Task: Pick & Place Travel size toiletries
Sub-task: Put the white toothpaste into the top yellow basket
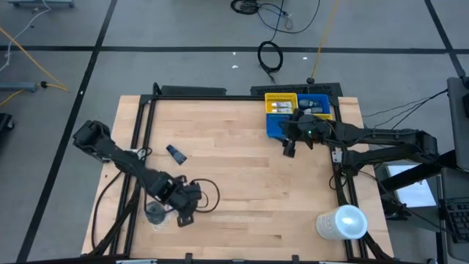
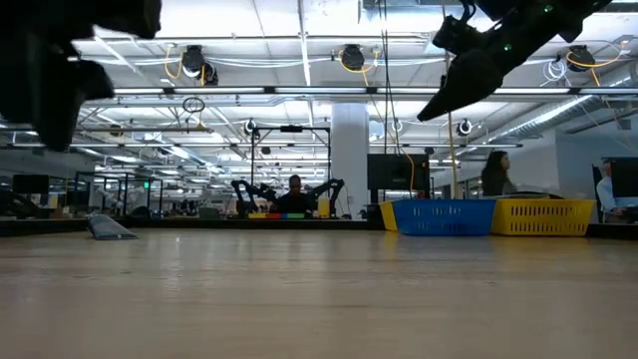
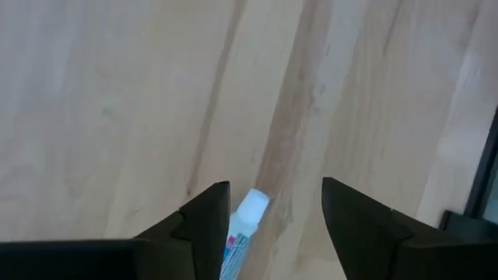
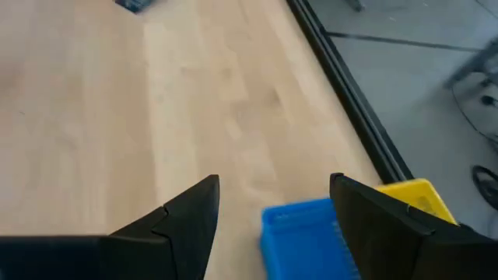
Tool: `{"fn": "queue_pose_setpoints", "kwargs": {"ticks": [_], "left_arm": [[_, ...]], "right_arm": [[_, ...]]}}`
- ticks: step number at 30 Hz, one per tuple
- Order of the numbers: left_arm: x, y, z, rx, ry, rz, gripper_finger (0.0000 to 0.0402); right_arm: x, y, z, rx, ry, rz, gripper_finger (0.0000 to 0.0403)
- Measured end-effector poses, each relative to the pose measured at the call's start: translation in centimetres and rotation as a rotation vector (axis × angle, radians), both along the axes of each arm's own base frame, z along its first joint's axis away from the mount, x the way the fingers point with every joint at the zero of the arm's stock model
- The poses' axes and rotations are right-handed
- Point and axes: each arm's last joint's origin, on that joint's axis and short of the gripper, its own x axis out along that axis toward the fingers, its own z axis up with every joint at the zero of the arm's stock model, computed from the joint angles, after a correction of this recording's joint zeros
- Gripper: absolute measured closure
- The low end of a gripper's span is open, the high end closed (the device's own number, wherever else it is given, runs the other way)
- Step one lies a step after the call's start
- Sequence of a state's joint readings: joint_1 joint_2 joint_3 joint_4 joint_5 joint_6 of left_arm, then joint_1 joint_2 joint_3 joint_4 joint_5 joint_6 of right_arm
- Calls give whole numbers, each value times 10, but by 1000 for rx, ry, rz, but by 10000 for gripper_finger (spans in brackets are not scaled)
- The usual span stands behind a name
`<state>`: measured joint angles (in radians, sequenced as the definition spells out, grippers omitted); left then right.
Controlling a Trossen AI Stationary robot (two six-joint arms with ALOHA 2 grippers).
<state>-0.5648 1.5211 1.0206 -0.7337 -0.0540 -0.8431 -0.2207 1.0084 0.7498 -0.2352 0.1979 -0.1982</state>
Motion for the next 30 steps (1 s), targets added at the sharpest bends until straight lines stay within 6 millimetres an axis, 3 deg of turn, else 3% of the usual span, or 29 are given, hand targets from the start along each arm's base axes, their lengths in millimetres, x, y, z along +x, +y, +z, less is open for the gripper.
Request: {"fn": "queue_pose_setpoints", "kwargs": {"ticks": [10, 23, 30], "left_arm": [[-19, -3, -43, -14, -16, -43, 213], [-21, -4, -52, -1, -63, -36, 220], [-19, -9, -77, 20, 51, -79, 220]], "right_arm": [[4, 7, 3, 23, -52, 38, 165], [4, 10, 3, 26, -53, 48, 165], [3, 10, -4, 29, -34, 46, 165]]}}
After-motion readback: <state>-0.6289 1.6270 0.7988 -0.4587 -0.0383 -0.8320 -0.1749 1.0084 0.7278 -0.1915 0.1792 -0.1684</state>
